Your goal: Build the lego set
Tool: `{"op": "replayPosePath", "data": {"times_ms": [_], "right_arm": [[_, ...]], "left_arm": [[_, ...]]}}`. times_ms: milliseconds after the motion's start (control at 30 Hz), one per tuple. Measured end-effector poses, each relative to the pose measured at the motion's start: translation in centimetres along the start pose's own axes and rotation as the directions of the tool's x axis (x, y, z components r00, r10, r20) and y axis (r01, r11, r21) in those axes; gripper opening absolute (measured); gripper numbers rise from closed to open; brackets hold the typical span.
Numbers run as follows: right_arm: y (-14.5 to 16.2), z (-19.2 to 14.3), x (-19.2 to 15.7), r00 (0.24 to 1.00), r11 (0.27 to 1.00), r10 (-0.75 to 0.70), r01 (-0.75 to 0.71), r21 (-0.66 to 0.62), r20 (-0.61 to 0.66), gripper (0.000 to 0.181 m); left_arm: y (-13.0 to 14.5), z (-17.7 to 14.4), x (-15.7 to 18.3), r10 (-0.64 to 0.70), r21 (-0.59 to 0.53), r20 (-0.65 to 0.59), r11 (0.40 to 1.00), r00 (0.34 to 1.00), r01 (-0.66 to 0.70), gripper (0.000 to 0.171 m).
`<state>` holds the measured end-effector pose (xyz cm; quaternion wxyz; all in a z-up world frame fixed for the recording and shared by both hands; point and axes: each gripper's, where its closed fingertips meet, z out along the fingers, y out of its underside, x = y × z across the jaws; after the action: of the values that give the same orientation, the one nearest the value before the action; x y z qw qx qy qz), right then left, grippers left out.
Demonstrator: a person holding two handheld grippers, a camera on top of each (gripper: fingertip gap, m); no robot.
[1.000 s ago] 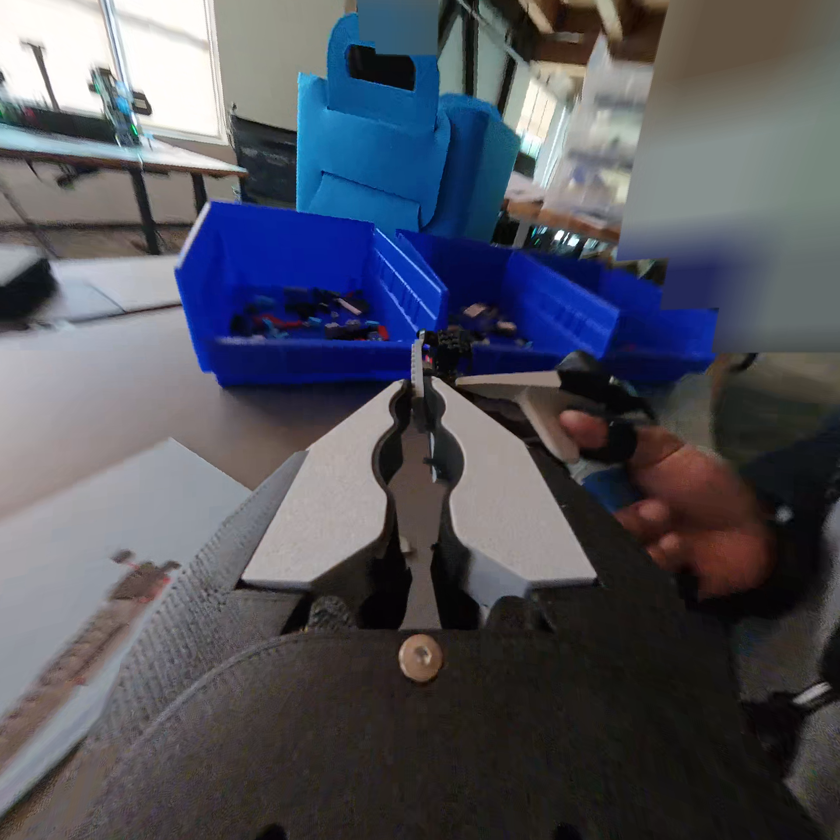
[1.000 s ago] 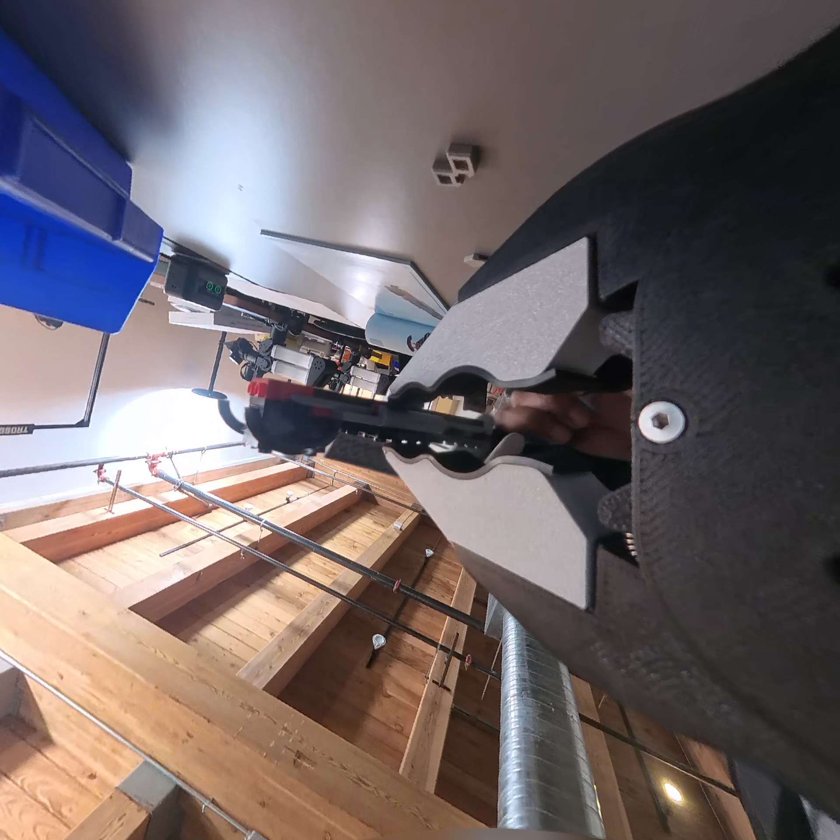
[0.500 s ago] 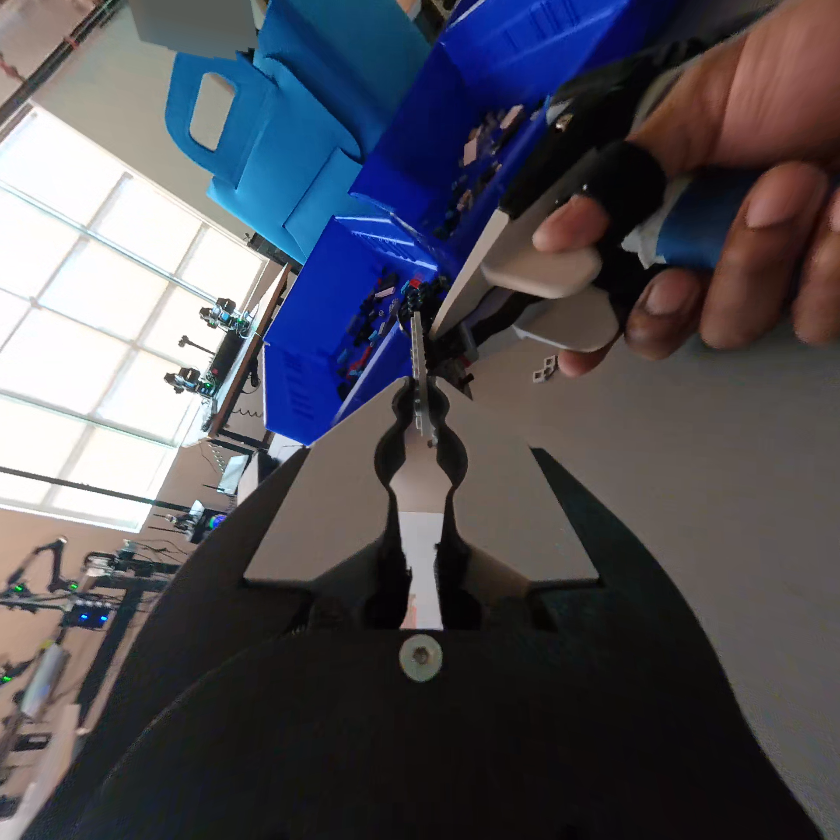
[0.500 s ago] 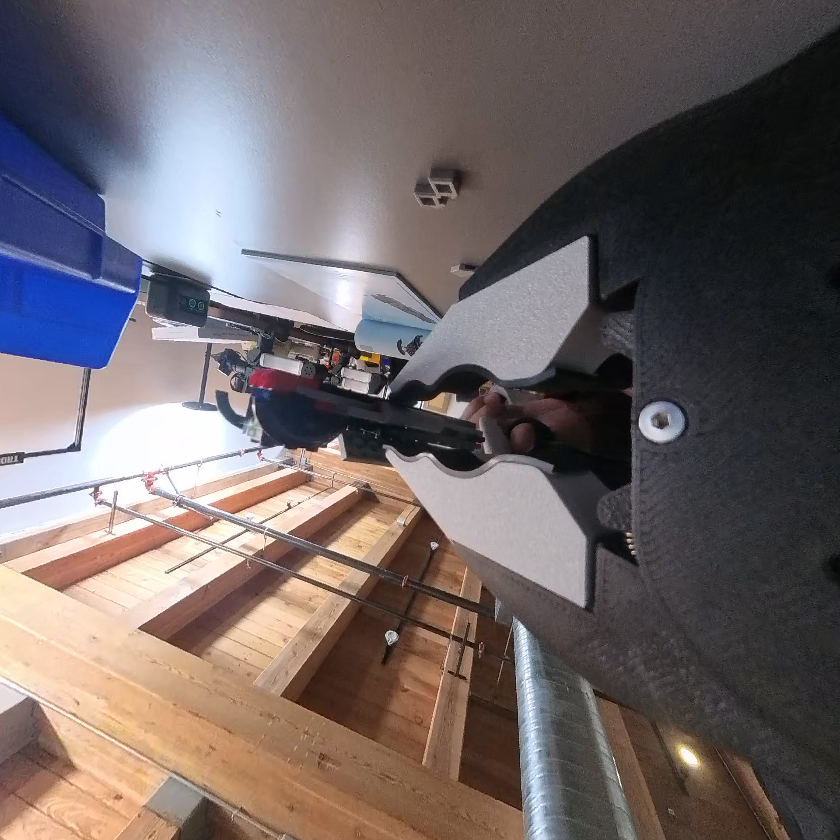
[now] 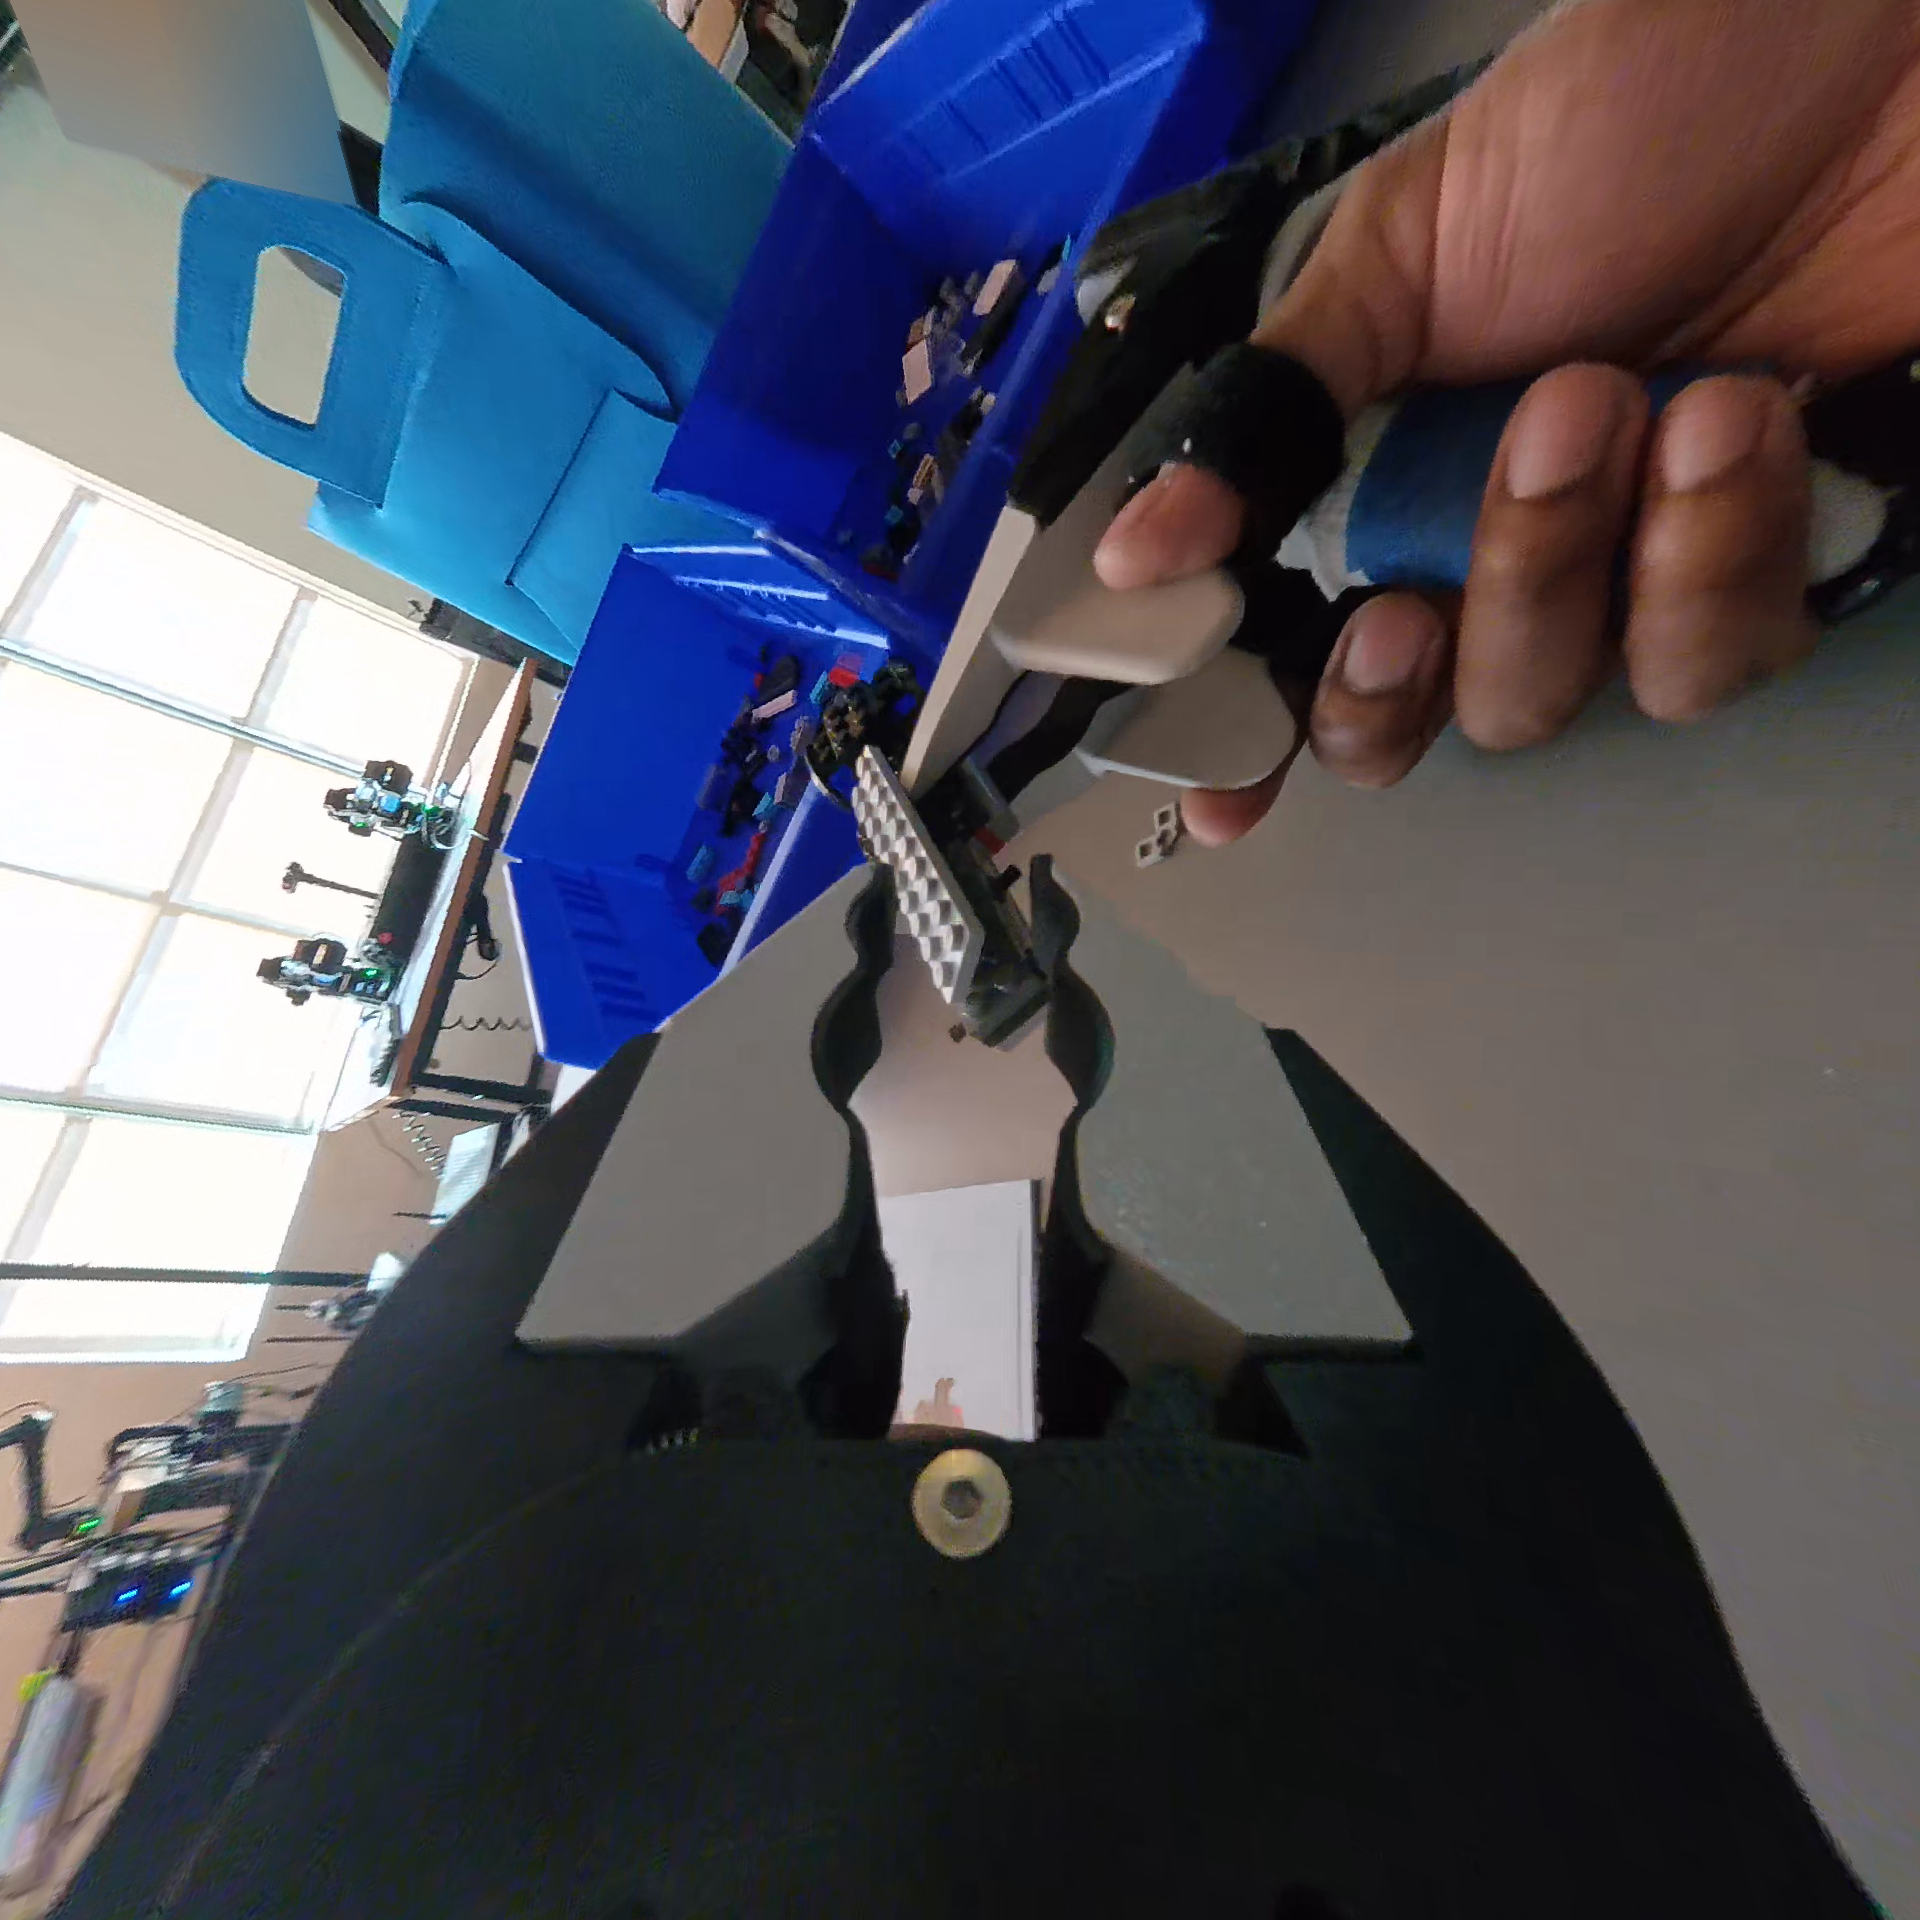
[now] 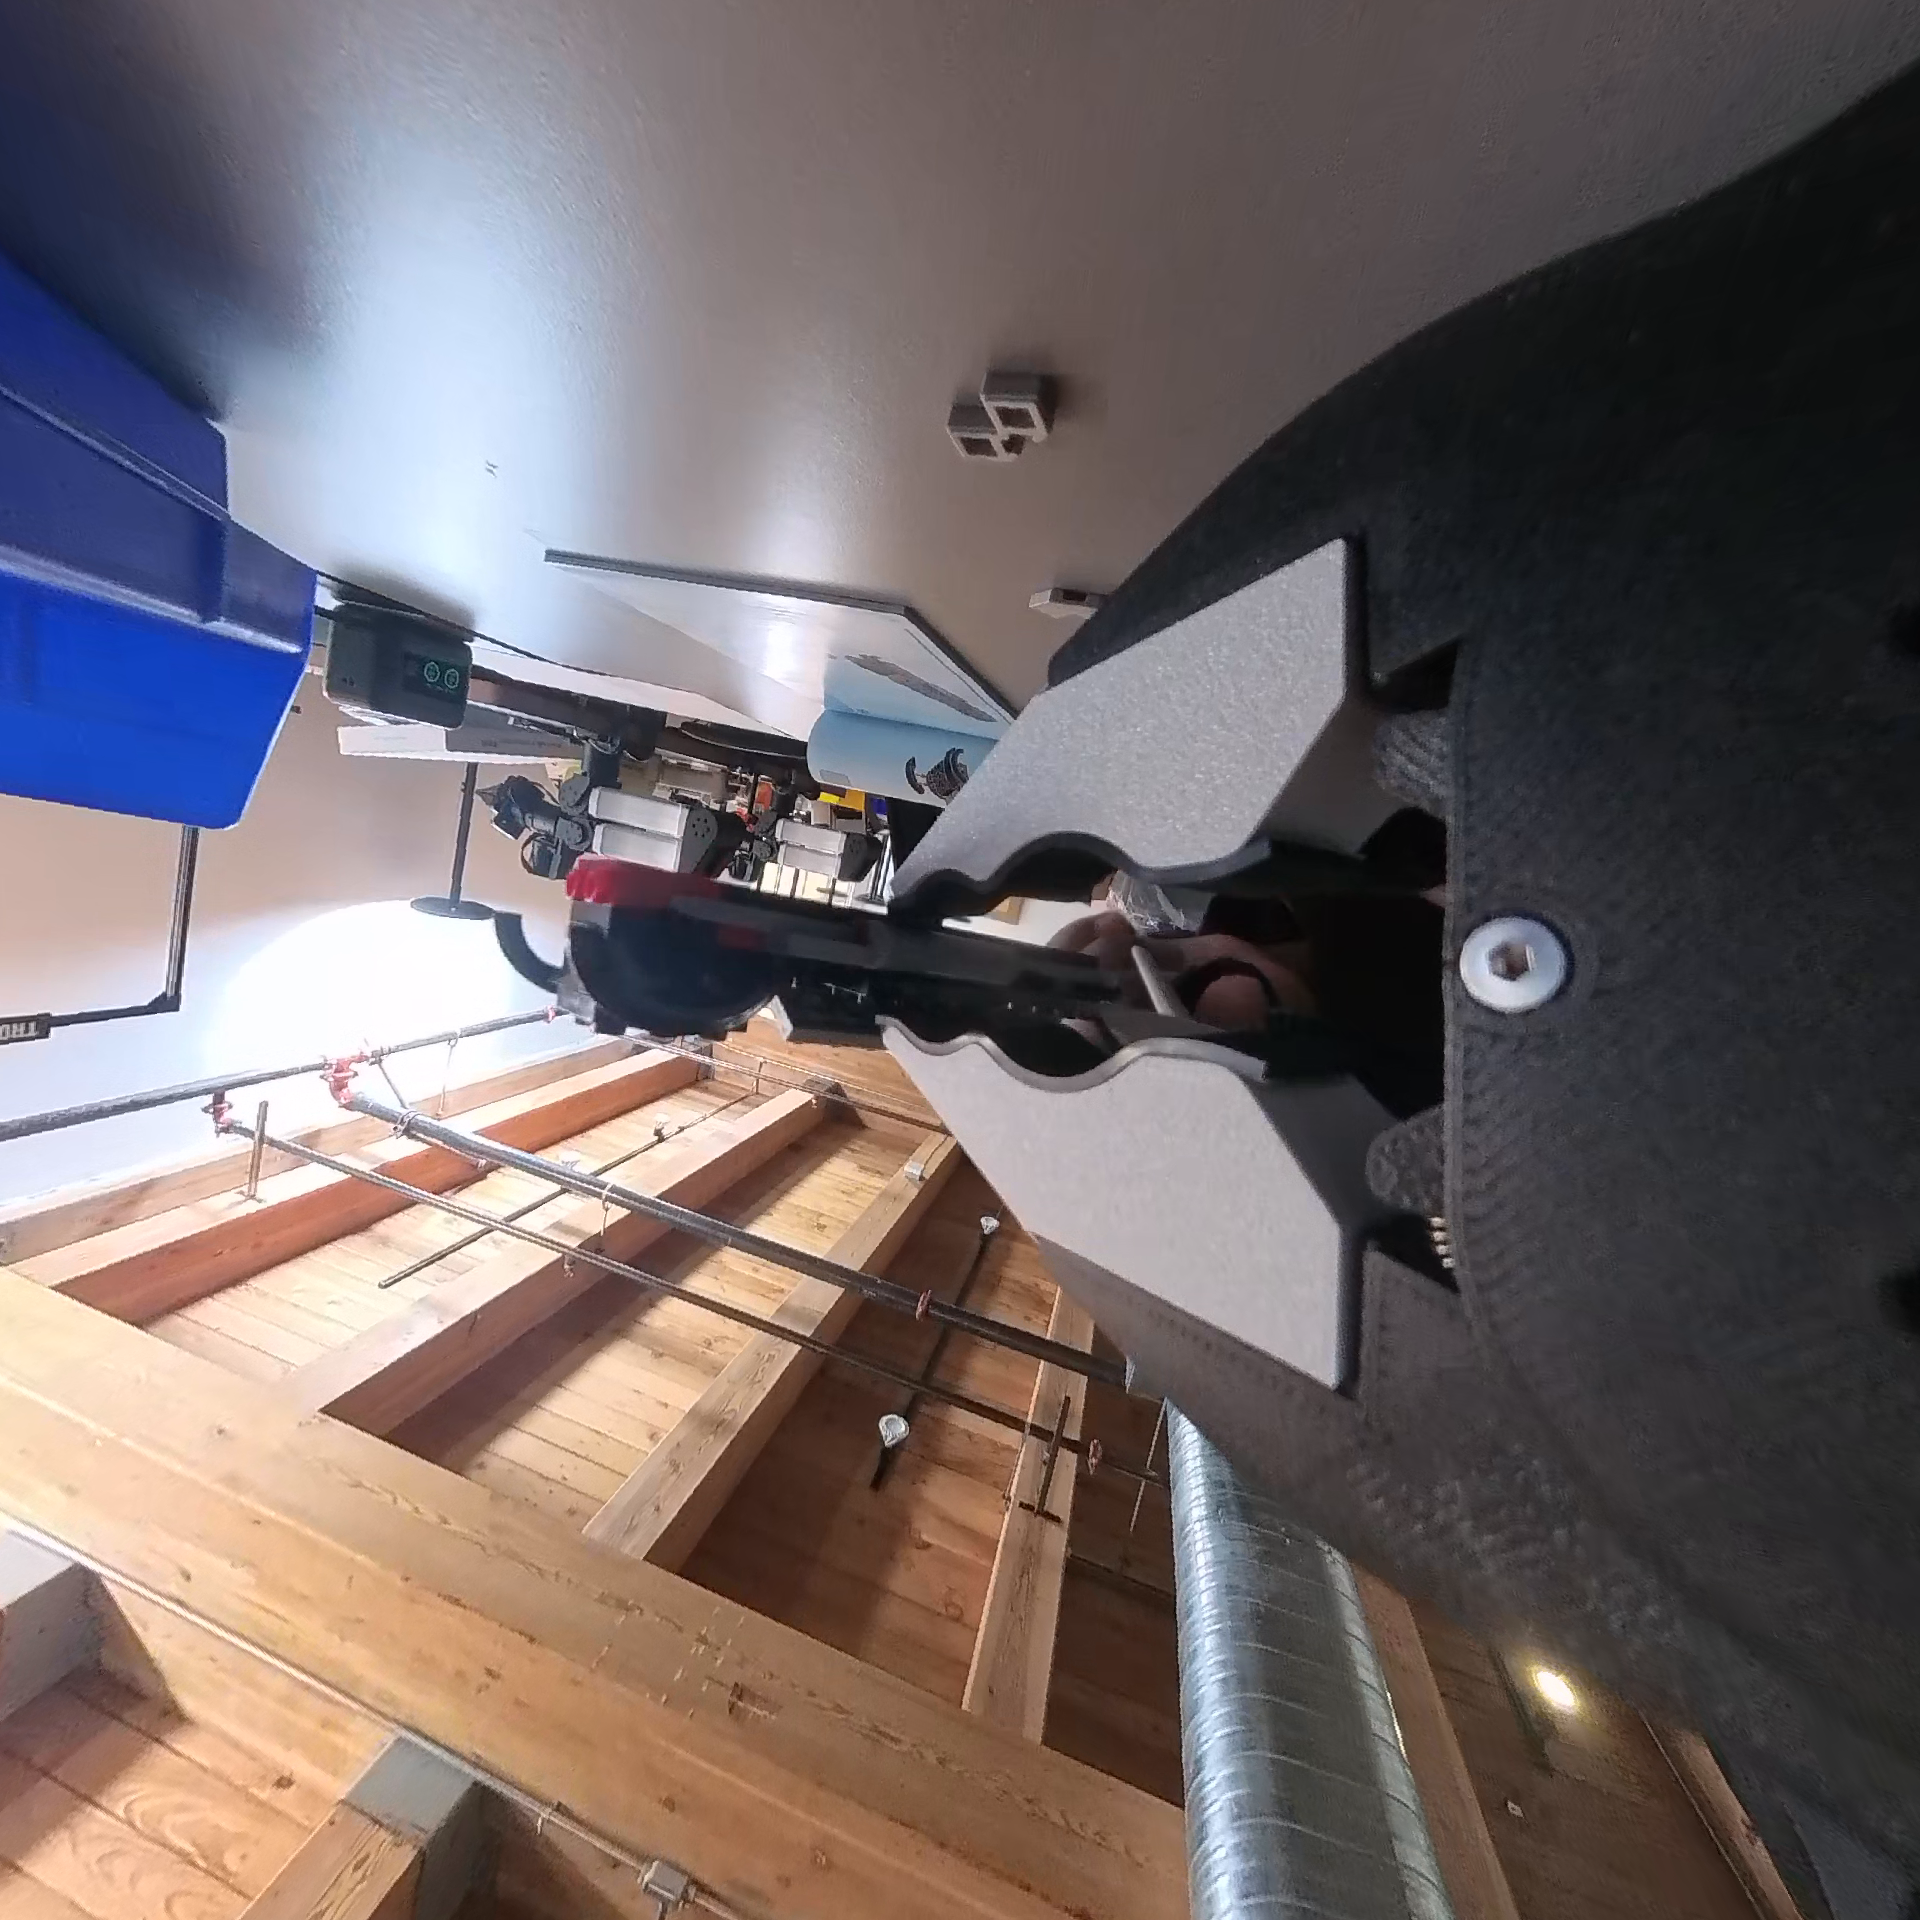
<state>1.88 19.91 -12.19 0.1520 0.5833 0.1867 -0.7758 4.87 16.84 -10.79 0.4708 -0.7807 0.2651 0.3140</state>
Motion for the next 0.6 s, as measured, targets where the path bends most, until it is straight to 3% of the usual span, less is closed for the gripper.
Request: {"op": "replayPosePath", "data": {"times_ms": [133,200,233,333,400,467,533,600], "right_arm": [[0.0,0.0,-0.1,1.0,1.0,-0.001,0.001,-0.002,0.004,0.018],[0.1,0.0,-0.1,1.0,1.0,-0.001,0.001,-0.005,0.006,0.019],[0.1,0.1,-0.1,1.0,1.0,0.001,-0.001,-0.01,0.007,0.02],[0.4,0.2,-0.1,1.0,0.999,0.013,-0.012,-0.035,0.012,0.019],[0.5,0.4,-0.1,1.0,0.998,0.017,-0.016,-0.054,0.016,0.019],[0.9,0.6,-0.1,0.999,0.996,0.027,-0.025,-0.085,0.02,0.018],[1.3,0.7,-0.2,0.999,0.993,0.032,-0.029,-0.113,0.026,0.018],[1.6,0.9,-0.3,0.999,0.991,0.029,-0.024,-0.134,0.033,0.018]], "left_arm": [[-1.0,-0.5,-0.6,-0.186,0.093,-0.029,0.978,0.982,0.188,0.043],[-1.5,-0.8,-1.2,-0.398,0.146,-0.097,0.901,0.912,0.408,0.047],[-1.5,-0.9,-1.4,-0.518,0.154,-0.153,0.829,0.842,0.538,0.05],[-0.9,-1.1,-2.7,-0.805,0.122,-0.301,0.5,0.512,0.858,0.055],[-0.6,-1.5,-3.3,-0.879,0.041,-0.433,0.201,0.198,0.979,0.055],[-0.1,-1.6,-3.4,-0.844,-0.095,-0.527,-0.062,-0.103,0.994,0.056],[0.3,-1.5,-3.0,-0.767,-0.201,-0.573,-0.209,-0.288,0.957,0.056],[0.9,-0.7,-1.8,-0.747,-0.281,-0.551,-0.254,-0.372,0.925,0.056]]}}
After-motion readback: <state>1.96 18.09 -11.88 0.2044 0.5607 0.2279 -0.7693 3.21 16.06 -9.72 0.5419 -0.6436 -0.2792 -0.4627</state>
